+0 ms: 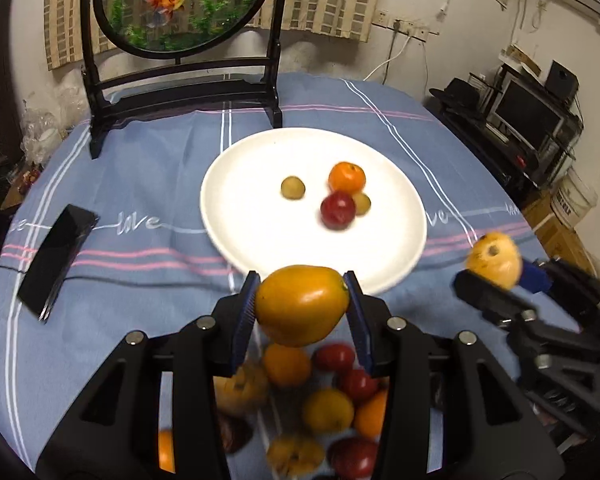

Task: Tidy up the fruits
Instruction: 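Carry both fruits onto the white plate and open both tools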

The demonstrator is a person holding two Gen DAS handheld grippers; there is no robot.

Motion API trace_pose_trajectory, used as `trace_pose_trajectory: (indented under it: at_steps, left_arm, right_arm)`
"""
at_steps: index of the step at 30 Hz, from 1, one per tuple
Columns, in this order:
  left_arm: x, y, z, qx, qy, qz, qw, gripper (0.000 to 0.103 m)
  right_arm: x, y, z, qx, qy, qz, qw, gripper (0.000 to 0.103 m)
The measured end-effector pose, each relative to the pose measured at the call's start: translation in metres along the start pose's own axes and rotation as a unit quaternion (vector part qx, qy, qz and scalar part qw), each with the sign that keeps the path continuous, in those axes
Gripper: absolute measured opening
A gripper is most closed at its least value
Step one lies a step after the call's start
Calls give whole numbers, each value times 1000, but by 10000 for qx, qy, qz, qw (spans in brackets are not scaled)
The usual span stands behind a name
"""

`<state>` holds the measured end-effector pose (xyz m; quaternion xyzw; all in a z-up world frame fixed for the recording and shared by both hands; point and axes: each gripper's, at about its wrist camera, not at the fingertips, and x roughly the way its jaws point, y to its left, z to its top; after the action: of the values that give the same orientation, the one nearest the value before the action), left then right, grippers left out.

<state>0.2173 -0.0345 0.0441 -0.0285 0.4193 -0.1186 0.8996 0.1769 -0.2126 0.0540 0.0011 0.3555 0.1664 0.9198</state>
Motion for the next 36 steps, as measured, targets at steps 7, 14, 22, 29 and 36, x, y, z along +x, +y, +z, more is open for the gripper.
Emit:
trace_pose_trajectory:
  at_steps: [7,14,22,29,36]
  left_arm:
    - [53,8,20,-182,219,163,9995,43]
    - [86,10,15,-229,474,248,9983,44]
    - [73,8,12,-62,109,594,9982,82]
    - [70,14,7,-187,194,495,9984,83]
    - [55,14,-4,-141,108,560,9983,84]
  right_arm:
    - [54,-10,8,3,363,-143,9992,40]
    - [82,-26,4,159,524,5,9985,42]
    - [77,-37,-2,375,396,37,9985,63]
    - [75,-32,-4,368,432,87,9984,64]
    - [70,-33,-4,364,429,160,9983,65]
